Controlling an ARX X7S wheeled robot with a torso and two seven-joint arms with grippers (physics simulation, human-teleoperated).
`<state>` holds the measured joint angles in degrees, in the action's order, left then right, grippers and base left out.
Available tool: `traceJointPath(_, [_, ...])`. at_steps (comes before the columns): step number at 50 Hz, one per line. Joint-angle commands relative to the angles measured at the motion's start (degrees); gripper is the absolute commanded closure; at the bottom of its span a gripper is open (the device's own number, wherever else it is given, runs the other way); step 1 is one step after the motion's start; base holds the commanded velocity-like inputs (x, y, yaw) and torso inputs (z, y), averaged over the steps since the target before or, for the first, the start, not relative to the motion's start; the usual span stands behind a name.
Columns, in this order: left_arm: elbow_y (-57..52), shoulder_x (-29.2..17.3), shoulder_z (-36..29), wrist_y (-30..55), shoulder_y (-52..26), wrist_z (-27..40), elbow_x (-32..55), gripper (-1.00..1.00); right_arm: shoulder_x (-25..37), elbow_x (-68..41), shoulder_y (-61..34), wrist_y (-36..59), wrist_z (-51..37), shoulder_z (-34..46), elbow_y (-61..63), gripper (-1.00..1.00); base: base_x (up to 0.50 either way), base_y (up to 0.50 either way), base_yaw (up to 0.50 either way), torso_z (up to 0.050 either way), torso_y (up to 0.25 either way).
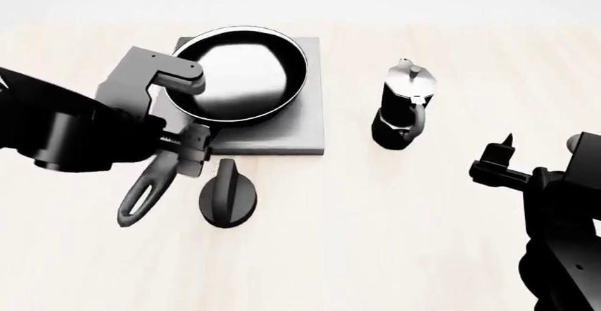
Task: Turn on the stove and put the frying pan on it.
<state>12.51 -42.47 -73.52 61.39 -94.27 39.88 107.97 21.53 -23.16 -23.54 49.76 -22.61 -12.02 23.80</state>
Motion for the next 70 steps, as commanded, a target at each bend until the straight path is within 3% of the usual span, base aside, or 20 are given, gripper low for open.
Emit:
traceJointPath(1, [-0.4, -0.4, 1.0, -0.4, -0.9, 0.7, -0.4, -1.00, 0.1, -0.3, -0.1, 0.0, -0.1, 0.1, 0.2, -1.00, 0.00, 0.00, 0.00, 0.000, 0.000])
traceJointPath(14, [-2.7, -2.1, 2.4, 4.6, -8.1, 6.3, 7.9, -1.00, 0.2, -0.4, -0.5, 0.1, -0.3, 0.4, 0.1, -1.00, 0.00, 0.00, 0.00, 0.000, 0.000])
traceJointPath(21, [-4.7, -3.2, 5.1, 10.0, -18.6, 8.2, 17.7, -1.00, 0.2, -0.4, -0.8, 0.5, -0.6, 0.9, 0.5, -1.00, 0.00, 0.00, 0.00, 0.000, 0.001])
traceJointPath(29, [-4.6, -4.8, 3.2, 14.8, -32.5, 16.2, 31.4, -1.00, 0.2, -0.8, -1.0, 1.4, -0.9, 1.4, 1.8, -1.00, 0.00, 0.00, 0.00, 0.000, 0.000])
traceJointPath(31, [-5.3, -5.2, 5.0, 14.6, -35.7, 16.3, 32.9, -1.00, 0.2, -1.0, -1.0, 1.7, -0.9, 1.4, 2.4, -1.00, 0.00, 0.00, 0.00, 0.000, 0.000])
traceJointPath(36, [-16.2, -5.6, 18.4, 11.4, -36.2, 9.1, 27.7, -1.00, 0.1, -2.2, -0.6, 1.5, 0.1, 1.1, 3.6, -1.00, 0.00, 0.00, 0.00, 0.000, 0.000])
traceJointPath(42, [-48.4, -8.6, 26.9, -5.8, -23.7, 13.3, 28.1, -1.00, -0.2, -3.3, -1.0, 1.6, 0.4, 1.6, 6.3, -1.00, 0.00, 0.00, 0.00, 0.000, 0.000])
traceJointPath(45, [-64.2, -5.5, 24.9, -14.3, -16.0, 20.8, 27.4, -1.00, -0.2, -3.5, -1.0, 1.4, 0.9, 2.8, 7.7, -1.00, 0.00, 0.00, 0.00, 0.000, 0.000])
traceJointPath(46, [-70.2, -3.6, 23.5, -17.9, -14.9, 27.0, 27.0, -1.00, -0.1, -3.3, -0.9, 0.9, 1.3, 3.9, 8.4, -1.00, 0.00, 0.00, 0.00, 0.000, 0.000])
traceJointPath(47, [-72.3, -2.3, 24.7, -20.2, -12.4, 27.3, 26.5, -1.00, -0.1, -3.3, -1.0, 0.9, 1.4, 4.3, 8.6, -1.00, 0.00, 0.00, 0.00, 0.000, 0.000])
traceJointPath(48, [-72.5, 0.7, 30.2, -17.4, -8.4, 31.9, 28.8, -1.00, -0.1, -3.3, -1.1, 0.7, 1.5, 4.5, 8.9, -1.00, 0.00, 0.00, 0.00, 0.000, 0.000])
traceJointPath(49, [-72.5, 9.3, 37.9, -8.8, -0.6, 40.5, 34.6, -1.00, -0.1, -3.5, -1.0, 0.3, 1.9, 5.0, 10.0, -1.00, 0.00, 0.00, 0.00, 0.000, 0.000])
traceJointPath(50, [-72.5, 12.3, 40.5, -4.1, 4.8, 49.0, 36.6, -1.00, -0.1, -3.5, -1.1, 0.6, 1.6, 5.3, 10.3, -1.00, 0.00, 0.00, 0.00, 0.000, 0.000])
traceJointPath(51, [-72.5, 13.7, 42.9, 0.3, 10.7, 50.1, 34.3, -1.00, -0.1, -3.3, -1.3, 0.7, 1.6, 5.8, 10.5, -1.00, 0.00, 0.00, 0.00, 0.000, 0.000])
traceJointPath(52, [-72.5, 15.7, 41.2, 6.6, 18.4, 50.1, 29.4, -1.00, -0.2, -3.3, -1.3, 0.4, 1.8, 6.4, 10.8, -1.00, 0.00, 0.00, 0.00, 0.000, 0.000])
traceJointPath(54, [-72.5, 21.4, 46.7, 14.1, 28.1, 50.1, 27.7, -1.00, -0.4, -3.1, -1.2, 0.1, 1.9, 7.2, 11.0, -1.00, 0.00, 0.00, 0.00, 0.000, 0.000])
traceJointPath(56, [-72.5, 23.1, 43.4, 20.9, 32.9, 50.1, 20.5, -1.00, -0.5, -3.0, -1.0, -0.3, 2.0, 8.0, 11.7, -1.00, 0.00, 0.00, 0.00, 0.000, 0.000])
traceJointPath(57, [-72.5, 27.2, 47.5, 26.6, 38.6, 50.1, 20.6, -1.00, -0.5, -2.9, -1.0, -0.6, 2.1, 8.3, 12.0, -1.00, 0.00, 0.00, 0.00, 0.000, 0.000])
traceJointPath(62, [-72.5, 30.0, 41.5, 28.6, 41.4, 50.1, 12.3, -1.00, -0.1, -1.4, -1.2, -2.1, 2.0, 10.7, 13.9, -1.00, 0.00, 0.00, 0.00, 0.000, 0.000])
traceJointPath(70, [-72.5, 28.9, 43.6, 28.6, 41.2, 50.1, 12.7, -1.00, 0.1, -1.8, -1.4, -2.9, 2.1, 10.6, 16.4, -1.00, 0.00, 0.00, 0.00, 0.000, 0.000])
